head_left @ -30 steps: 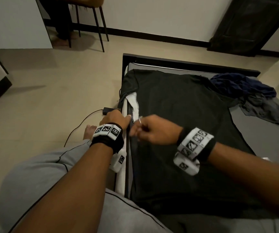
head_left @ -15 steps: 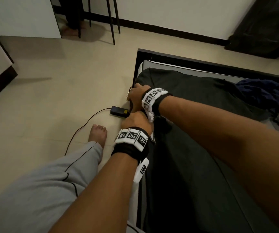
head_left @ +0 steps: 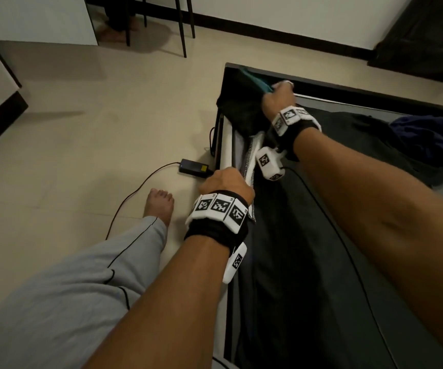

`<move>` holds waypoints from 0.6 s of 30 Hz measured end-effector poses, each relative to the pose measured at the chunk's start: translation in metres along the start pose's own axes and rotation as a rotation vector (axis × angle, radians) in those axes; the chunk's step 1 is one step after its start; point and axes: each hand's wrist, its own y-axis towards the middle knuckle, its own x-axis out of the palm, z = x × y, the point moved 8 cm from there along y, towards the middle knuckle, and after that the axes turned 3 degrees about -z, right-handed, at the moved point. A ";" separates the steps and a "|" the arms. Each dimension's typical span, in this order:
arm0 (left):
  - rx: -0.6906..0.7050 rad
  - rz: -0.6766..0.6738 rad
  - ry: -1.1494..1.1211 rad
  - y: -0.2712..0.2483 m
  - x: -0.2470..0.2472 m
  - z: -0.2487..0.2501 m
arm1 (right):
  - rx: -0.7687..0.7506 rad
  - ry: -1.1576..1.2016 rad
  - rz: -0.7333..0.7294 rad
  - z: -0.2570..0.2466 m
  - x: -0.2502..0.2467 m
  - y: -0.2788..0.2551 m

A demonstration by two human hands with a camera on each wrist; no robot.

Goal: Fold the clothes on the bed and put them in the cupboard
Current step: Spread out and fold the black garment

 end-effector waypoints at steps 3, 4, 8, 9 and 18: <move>0.014 0.008 0.010 -0.002 0.000 0.004 | 0.211 -0.013 0.021 0.069 -0.027 0.010; 0.014 0.009 0.014 -0.002 0.000 0.006 | 0.260 -0.048 -0.018 0.085 -0.027 0.007; 0.021 0.013 0.024 -0.003 0.004 0.012 | 0.297 -0.063 -0.093 0.109 -0.029 0.004; 0.017 0.008 0.027 -0.003 0.005 0.013 | 0.306 -0.069 -0.107 0.108 -0.028 0.005; 0.039 0.029 0.046 0.001 0.004 0.022 | 0.298 -0.308 -0.308 0.089 -0.013 0.009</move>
